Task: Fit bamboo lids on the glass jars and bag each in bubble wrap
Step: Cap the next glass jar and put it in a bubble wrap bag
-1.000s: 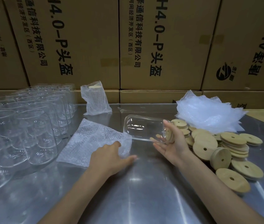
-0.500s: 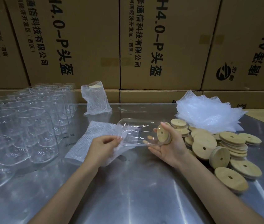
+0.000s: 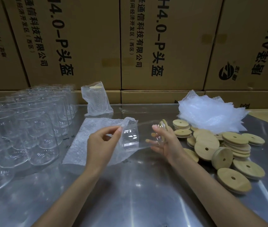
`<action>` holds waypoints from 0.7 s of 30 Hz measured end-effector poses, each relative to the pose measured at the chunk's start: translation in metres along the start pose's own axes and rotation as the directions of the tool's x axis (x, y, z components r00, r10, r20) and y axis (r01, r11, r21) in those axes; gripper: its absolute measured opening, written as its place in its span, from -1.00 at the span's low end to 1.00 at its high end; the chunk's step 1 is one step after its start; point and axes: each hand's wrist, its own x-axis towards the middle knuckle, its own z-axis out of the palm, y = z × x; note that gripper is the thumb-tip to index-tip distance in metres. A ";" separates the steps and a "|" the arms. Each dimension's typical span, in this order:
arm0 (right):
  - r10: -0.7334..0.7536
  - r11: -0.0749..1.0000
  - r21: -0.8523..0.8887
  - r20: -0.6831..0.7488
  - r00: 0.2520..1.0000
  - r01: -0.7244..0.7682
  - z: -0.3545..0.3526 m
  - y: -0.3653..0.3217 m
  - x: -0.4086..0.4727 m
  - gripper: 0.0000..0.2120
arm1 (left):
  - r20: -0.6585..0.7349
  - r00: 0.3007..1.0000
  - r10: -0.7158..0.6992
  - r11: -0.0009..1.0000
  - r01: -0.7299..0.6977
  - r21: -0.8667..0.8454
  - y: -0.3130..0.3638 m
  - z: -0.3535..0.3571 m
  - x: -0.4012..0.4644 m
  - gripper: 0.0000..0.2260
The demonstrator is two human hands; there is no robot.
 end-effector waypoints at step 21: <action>0.119 0.937 0.336 -0.055 0.991 -0.094 -0.001 0.007 0.000 -0.97 | -0.194 0.910 -0.368 0.913 0.393 0.113 -0.023 -0.040 0.026 -0.37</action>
